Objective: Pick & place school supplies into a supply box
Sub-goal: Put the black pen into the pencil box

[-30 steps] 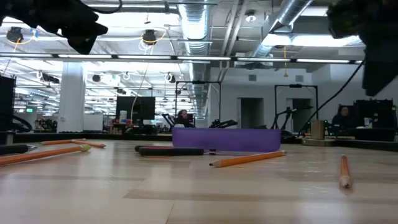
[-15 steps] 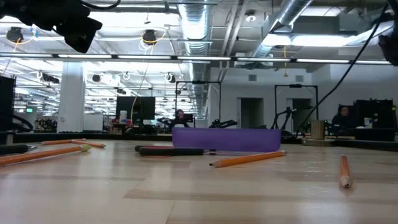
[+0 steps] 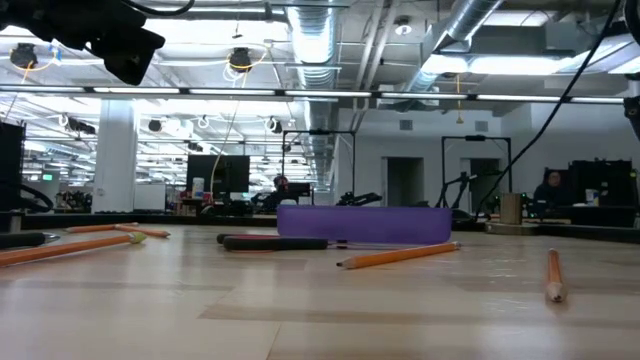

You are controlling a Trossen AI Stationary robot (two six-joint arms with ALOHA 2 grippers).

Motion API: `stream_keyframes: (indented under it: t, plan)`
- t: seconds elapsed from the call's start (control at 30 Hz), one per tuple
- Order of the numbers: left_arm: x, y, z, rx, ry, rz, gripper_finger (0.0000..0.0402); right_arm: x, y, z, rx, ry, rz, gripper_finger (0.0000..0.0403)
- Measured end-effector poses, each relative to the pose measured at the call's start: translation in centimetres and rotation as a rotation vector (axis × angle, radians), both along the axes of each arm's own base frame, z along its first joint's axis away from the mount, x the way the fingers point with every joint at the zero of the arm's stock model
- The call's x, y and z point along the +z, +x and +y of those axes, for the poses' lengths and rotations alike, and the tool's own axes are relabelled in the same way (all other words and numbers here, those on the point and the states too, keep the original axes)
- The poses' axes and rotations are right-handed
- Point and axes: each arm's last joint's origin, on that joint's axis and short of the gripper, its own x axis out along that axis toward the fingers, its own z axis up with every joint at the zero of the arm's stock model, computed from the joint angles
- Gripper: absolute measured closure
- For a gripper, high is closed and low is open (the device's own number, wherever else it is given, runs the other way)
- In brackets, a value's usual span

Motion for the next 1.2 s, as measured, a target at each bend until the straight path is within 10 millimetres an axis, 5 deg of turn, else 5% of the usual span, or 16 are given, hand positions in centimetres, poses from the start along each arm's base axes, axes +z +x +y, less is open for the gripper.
stream_keyframes:
  t: [0.27,0.77,1.2]
  plan:
    - [0.0,0.0,0.0,0.0,0.0,0.0,0.0272,-0.3,0.0,0.0,-0.005,-0.017,0.014,0.0247]
    - [0.0,0.0,0.0,0.0,-0.004,0.006,0.0271,-0.4,0.0,0.0,-0.017,-0.017,0.013,0.039]
    - [-0.1,0.0,0.0,-0.001,-0.003,0.011,0.0272,1.5,-0.2,-0.6,-0.046,-0.038,0.041,0.0397]
